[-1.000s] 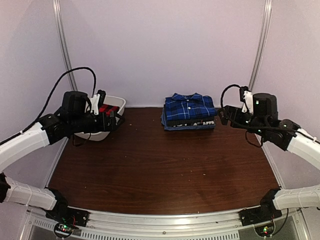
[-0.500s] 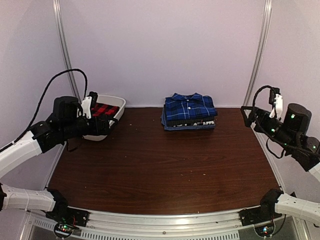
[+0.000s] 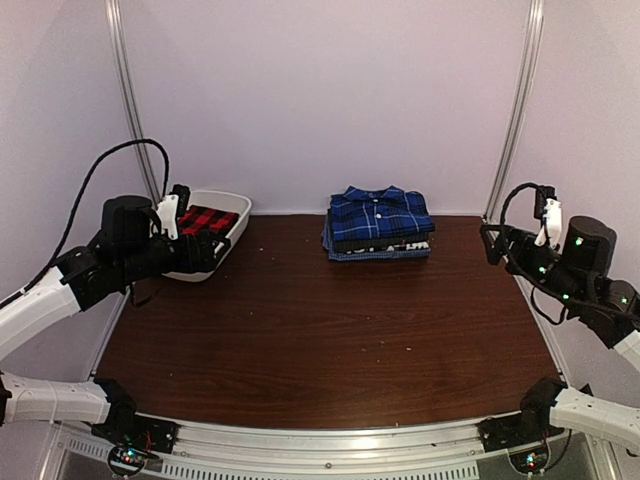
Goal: Fold and stack the long sleeve shirts
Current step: Reset both arms
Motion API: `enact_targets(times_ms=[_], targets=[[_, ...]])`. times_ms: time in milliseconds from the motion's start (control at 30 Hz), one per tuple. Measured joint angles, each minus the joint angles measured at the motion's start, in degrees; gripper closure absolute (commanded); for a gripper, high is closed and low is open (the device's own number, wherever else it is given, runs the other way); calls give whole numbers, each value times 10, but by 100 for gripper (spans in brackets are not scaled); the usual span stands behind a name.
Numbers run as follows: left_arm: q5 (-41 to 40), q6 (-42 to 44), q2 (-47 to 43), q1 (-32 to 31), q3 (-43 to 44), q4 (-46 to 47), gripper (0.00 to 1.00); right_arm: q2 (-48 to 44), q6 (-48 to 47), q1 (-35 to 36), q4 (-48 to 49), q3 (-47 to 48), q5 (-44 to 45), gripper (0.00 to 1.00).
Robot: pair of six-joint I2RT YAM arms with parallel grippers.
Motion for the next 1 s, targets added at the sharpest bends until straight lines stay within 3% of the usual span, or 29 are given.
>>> enact_targets(times_ms=[1000], targets=[[-31,14,-18,0,-49,47,2,35,-1,0,53,-49,33,0]])
